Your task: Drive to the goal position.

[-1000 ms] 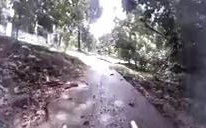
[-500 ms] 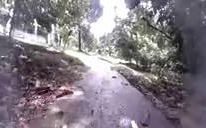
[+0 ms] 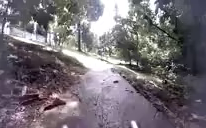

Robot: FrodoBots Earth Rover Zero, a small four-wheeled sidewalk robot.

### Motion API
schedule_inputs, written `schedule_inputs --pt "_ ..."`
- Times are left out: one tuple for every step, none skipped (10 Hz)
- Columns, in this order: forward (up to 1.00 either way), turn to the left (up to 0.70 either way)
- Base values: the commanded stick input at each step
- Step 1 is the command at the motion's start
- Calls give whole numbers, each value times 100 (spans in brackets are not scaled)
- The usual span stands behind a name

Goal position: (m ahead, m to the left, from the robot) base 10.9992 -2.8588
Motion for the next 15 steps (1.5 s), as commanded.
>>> schedule_inputs --pt "85 0" --pt "85 0" --pt "85 0" --pt "0 0" --pt "0 0" --pt "0 0" --pt "0 0" --pt "0 0" --pt "0 0" --pt "0 0" --pt "0 0" --pt "0 0" --pt "46 0" --pt "85 0" --pt "85 -8"
